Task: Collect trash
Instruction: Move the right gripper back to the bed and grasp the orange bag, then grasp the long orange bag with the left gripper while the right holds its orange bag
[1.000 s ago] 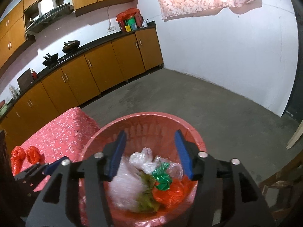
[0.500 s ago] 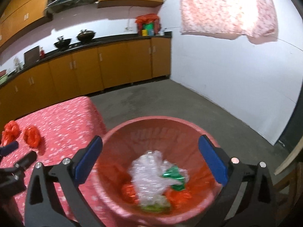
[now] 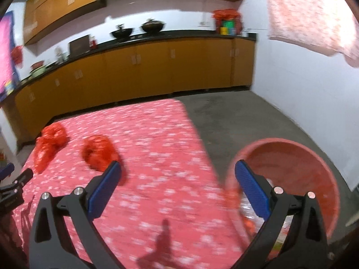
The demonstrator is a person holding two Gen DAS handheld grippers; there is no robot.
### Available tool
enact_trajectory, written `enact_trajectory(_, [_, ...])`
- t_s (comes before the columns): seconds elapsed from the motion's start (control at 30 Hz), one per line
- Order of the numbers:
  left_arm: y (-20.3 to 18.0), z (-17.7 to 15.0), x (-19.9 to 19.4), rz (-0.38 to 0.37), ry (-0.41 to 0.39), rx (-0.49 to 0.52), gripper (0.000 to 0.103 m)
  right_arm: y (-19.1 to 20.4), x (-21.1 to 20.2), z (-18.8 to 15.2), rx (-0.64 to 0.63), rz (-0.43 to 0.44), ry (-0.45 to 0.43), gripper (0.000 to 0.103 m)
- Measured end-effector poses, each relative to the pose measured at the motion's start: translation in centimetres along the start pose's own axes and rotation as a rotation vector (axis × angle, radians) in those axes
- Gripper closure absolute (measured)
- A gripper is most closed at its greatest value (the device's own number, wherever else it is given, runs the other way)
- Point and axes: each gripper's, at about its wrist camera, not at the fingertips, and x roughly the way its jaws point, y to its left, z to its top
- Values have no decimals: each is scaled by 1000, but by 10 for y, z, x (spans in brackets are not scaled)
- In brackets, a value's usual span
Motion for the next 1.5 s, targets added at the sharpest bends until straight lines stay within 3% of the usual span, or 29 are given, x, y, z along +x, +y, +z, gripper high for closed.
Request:
enact_trajectory(0.2, [41, 4, 10, 50, -16, -37, 3, 62, 31, 9, -83, 75, 18, 4])
enact_trajectory(0.43, [56, 12, 34, 77, -11, -58, 3, 106, 75, 17, -130, 94, 53, 4])
enact_trajectory(0.8, [52, 38, 70, 59, -9, -40, 2, 122, 116, 18, -153, 119, 138, 5])
enact_trajectory(0.97, [52, 47, 88, 55, 14, -47, 2, 122, 122, 18, -148, 175, 171, 26])
enact_trajectory(1.27, [47, 57, 120, 44, 76, -23, 2, 124, 124, 17, -149, 218, 186, 39])
enact_trajectory(1.5, [40, 64, 145, 23, 149, -2, 2, 118, 119, 16, -142, 213, 180, 41])
